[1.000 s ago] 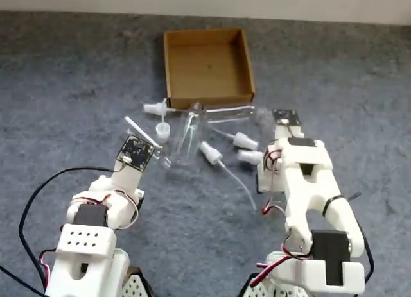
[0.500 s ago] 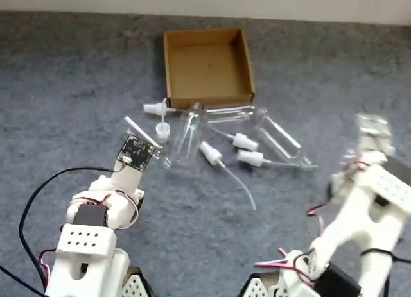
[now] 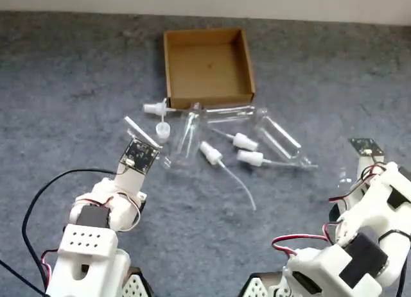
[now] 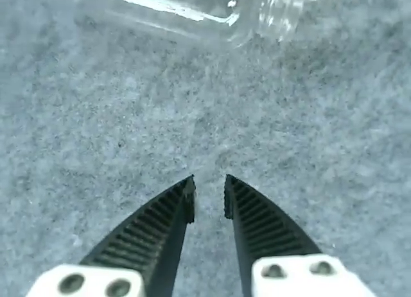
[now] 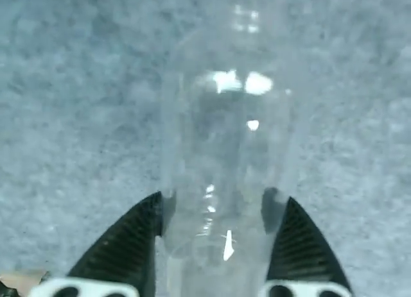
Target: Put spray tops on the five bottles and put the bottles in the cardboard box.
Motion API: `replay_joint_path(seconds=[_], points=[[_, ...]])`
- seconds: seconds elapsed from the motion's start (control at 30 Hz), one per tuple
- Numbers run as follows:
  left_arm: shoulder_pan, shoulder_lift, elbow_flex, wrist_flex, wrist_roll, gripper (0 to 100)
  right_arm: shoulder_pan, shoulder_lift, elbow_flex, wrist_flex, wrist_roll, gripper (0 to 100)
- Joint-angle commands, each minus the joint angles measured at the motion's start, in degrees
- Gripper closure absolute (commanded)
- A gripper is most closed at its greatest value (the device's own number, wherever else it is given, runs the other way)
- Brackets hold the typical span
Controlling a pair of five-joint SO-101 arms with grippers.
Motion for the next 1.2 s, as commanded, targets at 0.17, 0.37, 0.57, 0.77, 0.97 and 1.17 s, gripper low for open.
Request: replay_joint_path(seconds=[0.17,0.37,0.57,0.77,0.97,1.17], points=[[1.4,0.1,-0.3,-1.0,0.4,93,-0.9,-0.7,-4.5,-0.1,-2.0,82.8],[1.4,0.1,-0.3,-1.0,0.4,93,-2.4,-0.3,-10.2,5.0,-4.1,76.1],[1.4,0.1,-0.3,-1.0,0.4,93,-5.3,-0.2,-15.0,5.6,-7.6,75.3],[1.4,0.1,-0.3,-1.0,0.4,93,-8.7,-0.1,-15.3,5.5,-10.5,75.3],[1.3,0.1,-0.3,-1.0,0.4,93,-9.9,0.0,-20.1,5.5,-10.5,75.2],[1.2,0.1,-0.3,-1.1,0.4,93,-10.4,3.9,-24.2,5.4,-10.5,75.2]])
